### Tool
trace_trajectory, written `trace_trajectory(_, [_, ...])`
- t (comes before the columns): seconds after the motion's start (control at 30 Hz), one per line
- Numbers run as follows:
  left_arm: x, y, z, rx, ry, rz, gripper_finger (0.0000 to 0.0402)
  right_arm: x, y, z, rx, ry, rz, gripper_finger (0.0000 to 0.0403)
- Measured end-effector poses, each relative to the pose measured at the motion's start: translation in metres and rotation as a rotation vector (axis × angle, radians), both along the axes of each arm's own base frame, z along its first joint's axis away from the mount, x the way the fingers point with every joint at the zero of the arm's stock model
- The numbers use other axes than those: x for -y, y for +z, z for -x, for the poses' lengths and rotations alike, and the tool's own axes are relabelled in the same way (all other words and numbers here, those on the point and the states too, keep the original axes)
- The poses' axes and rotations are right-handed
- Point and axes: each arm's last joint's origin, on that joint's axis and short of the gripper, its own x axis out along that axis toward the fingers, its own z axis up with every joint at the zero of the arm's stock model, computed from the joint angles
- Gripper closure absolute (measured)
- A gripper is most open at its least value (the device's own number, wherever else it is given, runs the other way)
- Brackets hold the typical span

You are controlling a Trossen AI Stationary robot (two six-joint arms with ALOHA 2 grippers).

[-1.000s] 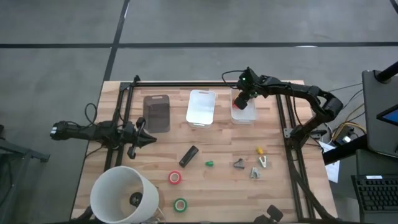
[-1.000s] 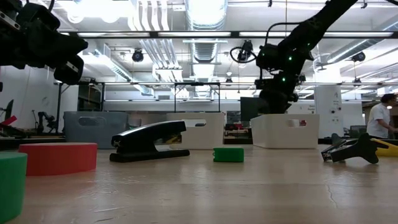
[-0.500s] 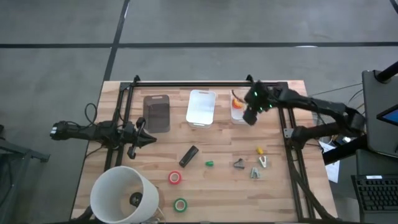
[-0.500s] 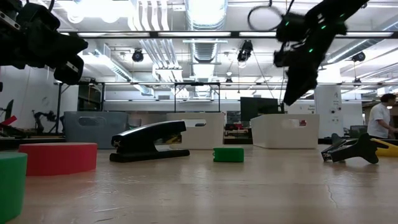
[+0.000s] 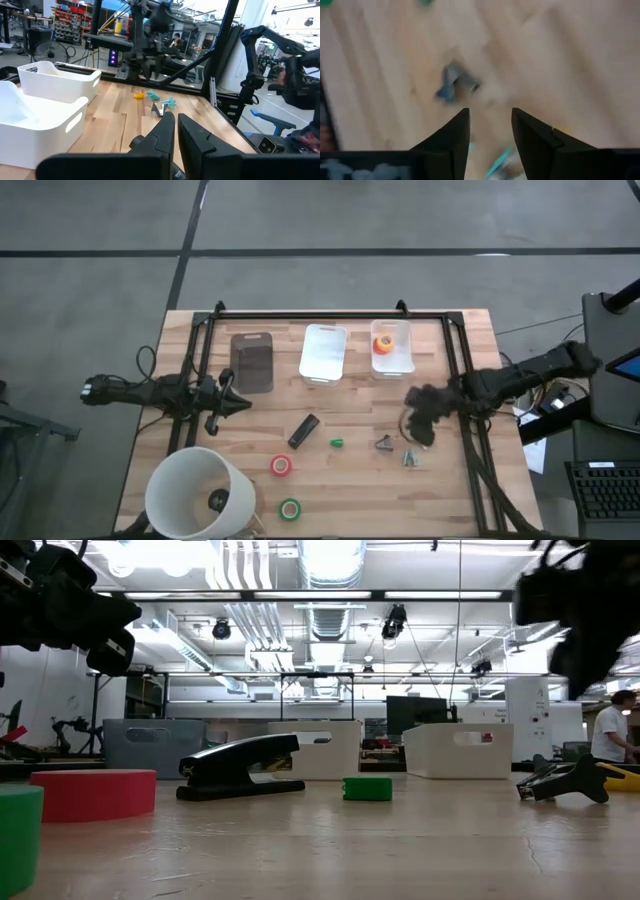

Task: Pick and place Stapler, Stapler remover, tape
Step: Put the light blue stapler remover into the left white bin

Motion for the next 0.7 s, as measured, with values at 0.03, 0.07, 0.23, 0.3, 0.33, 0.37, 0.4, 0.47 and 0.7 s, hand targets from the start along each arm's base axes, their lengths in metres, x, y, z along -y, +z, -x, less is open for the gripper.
trace_trajectory(0.03, [0.000, 0.000, 0.000, 0.000, 0.000, 0.000, 0.0377, -0.007, -0.001, 0.001, -0.017, -0.010, -0.021, 0.0267])
trace_trajectory(0.07, [0.000, 0.000, 0.000, 0.000, 0.000, 0.000, 0.0378, -0.014, -0.003, 0.002, -0.036, -0.016, -0.037, 0.0269])
trace_trajectory(0.23, [0.000, 0.000, 0.000, 0.000, 0.000, 0.000, 0.0377, -0.039, -0.015, 0.005, -0.148, -0.064, -0.088, 0.0275])
trace_trajectory(0.3, [0.000, 0.000, 0.000, 0.000, 0.000, 0.000, 0.0376, -0.045, -0.020, 0.006, -0.188, -0.085, -0.090, 0.0275])
trace_trajectory(0.33, [0.000, 0.000, 0.000, 0.000, 0.000, 0.000, 0.0376, -0.048, -0.023, 0.006, -0.208, -0.093, -0.088, 0.0275])
trace_trajectory(0.37, [0.000, 0.000, 0.000, -0.001, 0.000, 0.000, 0.0376, -0.050, -0.025, 0.005, -0.224, -0.104, -0.086, 0.0274])
trace_trajectory(0.4, [0.000, 0.000, 0.000, 0.000, 0.000, 0.000, 0.0377, -0.053, -0.027, 0.005, -0.239, -0.115, -0.086, 0.0274])
trace_trajectory(0.47, [0.000, 0.000, 0.000, -0.001, 0.000, 0.000, 0.0378, -0.057, -0.032, 0.004, -0.273, -0.129, -0.083, 0.0274])
trace_trajectory(0.7, [0.000, 0.000, 0.000, -0.001, 0.000, 0.000, 0.0376, -0.069, -0.044, -0.003, -0.365, -0.121, -0.074, 0.0285])
